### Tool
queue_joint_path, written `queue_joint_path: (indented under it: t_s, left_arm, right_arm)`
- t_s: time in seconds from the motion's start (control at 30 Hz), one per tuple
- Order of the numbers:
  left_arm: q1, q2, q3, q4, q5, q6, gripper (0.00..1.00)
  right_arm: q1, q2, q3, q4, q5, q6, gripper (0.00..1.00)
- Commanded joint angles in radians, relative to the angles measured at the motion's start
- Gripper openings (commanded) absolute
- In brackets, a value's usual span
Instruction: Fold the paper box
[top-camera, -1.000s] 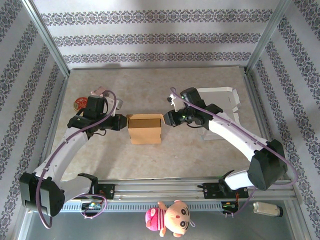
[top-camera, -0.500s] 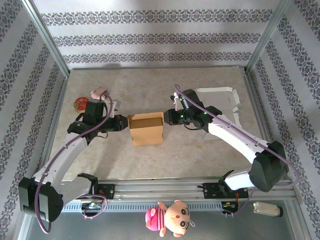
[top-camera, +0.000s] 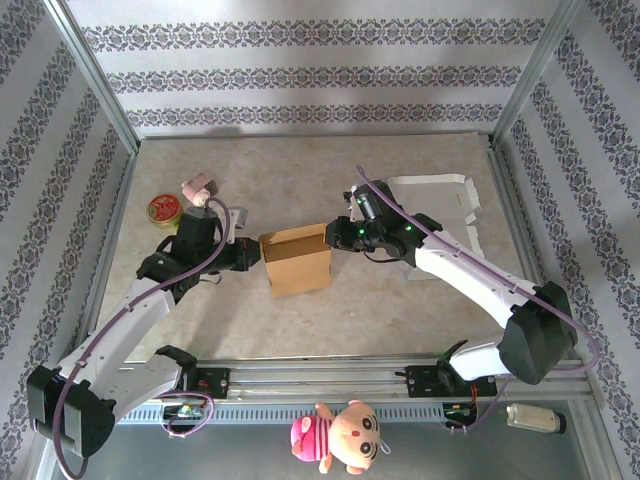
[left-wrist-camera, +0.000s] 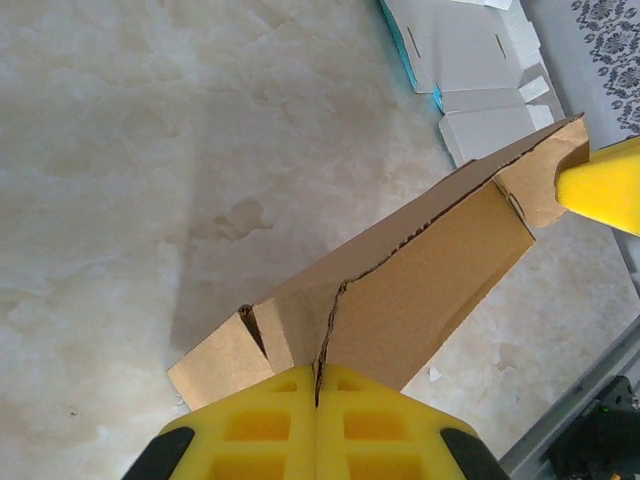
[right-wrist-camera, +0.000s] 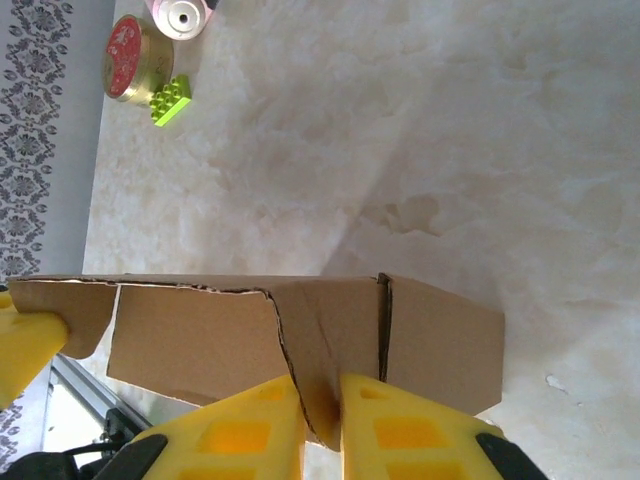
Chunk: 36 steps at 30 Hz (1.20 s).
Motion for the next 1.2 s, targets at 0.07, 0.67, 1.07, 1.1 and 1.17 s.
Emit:
queue_joint_path:
  t_s: [0.07,0.67,1.07,1.1,1.17]
  left_arm:
    - [-0.039,0.017,0.007,0.048,-0.055,-0.007,0.04]
    - [-0.053,-0.001,-0.006,0.101,-0.010,-0.064,0.04]
    - [-0.061,0.009,-0.032,0.166,0.018,-0.167,0.04]
    - [-0.062,0.019,-0.029,0.161,0.021,-0.171,0.04]
    - [-0.061,0.030,-0.026,0.150,0.018,-0.173,0.04]
  right_arm:
    - [0.020,-0.011,-0.022,0.011,0.003,0.036,0.15]
    - [0.040,-0.060,-0.129,-0.017,0.100,-0.029,0.13]
    - [0.083,-0.065,-0.140,-0.002,0.127,-0.036,0.11]
    - [0.090,-0.065,-0.139,-0.002,0.135,-0.039,0.10]
    - [0.099,-0.066,-0.139,-0.002,0.143,-0.045,0.10]
